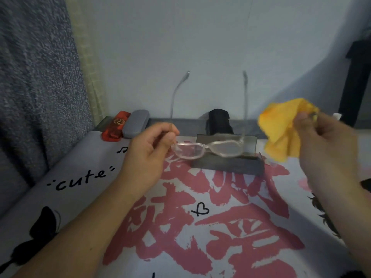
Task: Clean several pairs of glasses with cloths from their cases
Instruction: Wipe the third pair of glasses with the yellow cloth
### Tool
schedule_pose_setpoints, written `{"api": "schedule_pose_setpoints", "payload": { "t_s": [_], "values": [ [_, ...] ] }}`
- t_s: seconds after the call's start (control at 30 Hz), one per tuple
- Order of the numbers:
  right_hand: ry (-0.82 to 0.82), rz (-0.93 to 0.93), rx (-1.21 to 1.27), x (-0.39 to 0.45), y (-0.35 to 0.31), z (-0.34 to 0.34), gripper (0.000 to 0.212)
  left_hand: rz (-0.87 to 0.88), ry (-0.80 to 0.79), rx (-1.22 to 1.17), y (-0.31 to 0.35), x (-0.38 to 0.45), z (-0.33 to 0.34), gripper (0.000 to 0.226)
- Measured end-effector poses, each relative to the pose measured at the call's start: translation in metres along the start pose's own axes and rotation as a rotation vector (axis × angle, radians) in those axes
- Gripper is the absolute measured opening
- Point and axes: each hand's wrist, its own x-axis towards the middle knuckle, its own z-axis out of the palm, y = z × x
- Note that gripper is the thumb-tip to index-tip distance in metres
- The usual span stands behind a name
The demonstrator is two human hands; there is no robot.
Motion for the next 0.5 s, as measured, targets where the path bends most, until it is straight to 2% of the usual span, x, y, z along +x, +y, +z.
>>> {"api": "schedule_pose_setpoints", "payload": {
  "t_s": [0.07, 0.17, 0.23, 0.33, 0.43, 0.5],
  "values": [
    [-0.162, 0.089, -0.088, -0.004, 0.0, 0.005, 0.049, 0.134, -0.066, -0.001, 0.004, -0.005, 0.005, 0.017],
    [-0.356, 0.253, 0.0, -0.006, 0.004, 0.009, 0.043, 0.312, -0.097, -0.016, 0.011, -0.013, 0.013, 0.016],
    [-0.48, 0.37, 0.135, -0.007, 0.001, 0.01, 0.039, 0.358, -0.091, -0.047, 0.015, -0.016, 0.017, 0.016],
    [-0.779, 0.587, 0.399, -0.019, -0.008, 0.013, 0.055, 0.388, -0.103, -0.059, 0.019, -0.02, 0.022, 0.016],
    [-1.106, 0.634, 0.463, -0.035, -0.014, 0.018, 0.057, 0.374, -0.115, -0.095, 0.017, -0.02, 0.023, 0.016],
    [-1.276, 0.626, 0.556, -0.04, -0.016, 0.015, 0.05, 0.394, -0.105, -0.078, 0.016, -0.019, 0.022, 0.017]
  ]
}}
